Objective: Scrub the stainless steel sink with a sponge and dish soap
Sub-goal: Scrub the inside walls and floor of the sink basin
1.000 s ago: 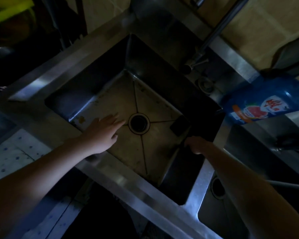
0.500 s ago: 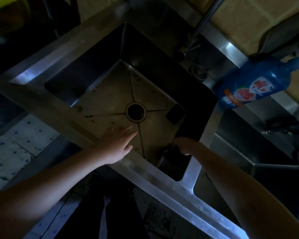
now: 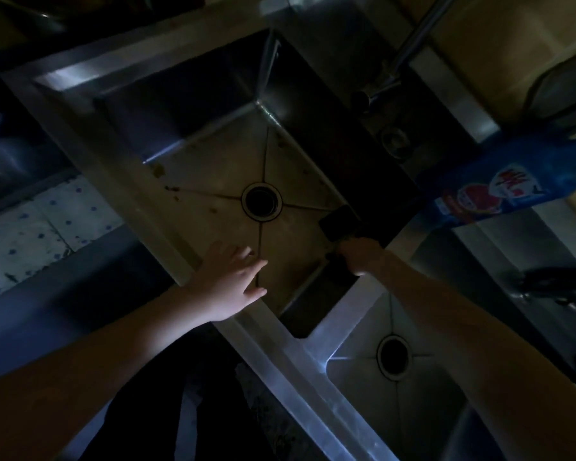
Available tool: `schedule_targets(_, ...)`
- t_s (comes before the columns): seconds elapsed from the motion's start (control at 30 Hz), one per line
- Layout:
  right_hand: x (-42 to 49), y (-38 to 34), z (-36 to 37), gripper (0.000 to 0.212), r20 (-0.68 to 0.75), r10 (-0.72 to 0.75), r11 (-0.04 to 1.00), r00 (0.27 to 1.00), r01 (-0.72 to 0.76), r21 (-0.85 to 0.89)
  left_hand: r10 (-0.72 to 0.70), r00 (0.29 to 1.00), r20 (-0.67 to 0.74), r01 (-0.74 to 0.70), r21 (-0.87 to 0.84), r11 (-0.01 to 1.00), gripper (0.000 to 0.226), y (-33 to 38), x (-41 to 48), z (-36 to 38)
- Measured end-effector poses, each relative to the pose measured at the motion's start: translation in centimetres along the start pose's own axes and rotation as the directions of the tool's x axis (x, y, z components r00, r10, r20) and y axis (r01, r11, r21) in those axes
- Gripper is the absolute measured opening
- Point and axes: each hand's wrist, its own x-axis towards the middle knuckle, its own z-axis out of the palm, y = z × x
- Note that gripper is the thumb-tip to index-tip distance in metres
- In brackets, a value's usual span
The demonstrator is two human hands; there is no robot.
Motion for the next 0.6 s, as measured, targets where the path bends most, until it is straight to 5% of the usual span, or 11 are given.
schedule_targets(0.33, -1.9, -7.5, 2.3, 0.030, 0.137, -0.412, 0.910, 0.901, 0.400, 0.108, -0.027, 0.989, -0.147, 0.020, -0.048, 0.999, 0.043, 0.6, -0.8, 0.7)
schedule_targets(0.47, -1.1, -5.3, 1.2, 0.025, 0.172, -0.370, 0.928, 0.913, 0.355, 0.115, 0.003, 0.973, -0.229, -0.014, -0.046, 0.999, 0.036, 0.6, -1.2, 0.6)
schedule_targets(0.6, 0.9, 1.2, -1.4, 0.041, 0.124, -0.157, 0.987, 0.980, 0.150, 0.064, 0.014, 0.968, -0.251, -0.028, -0.053, 0.998, 0.032, 1.0, -1.4, 0.7)
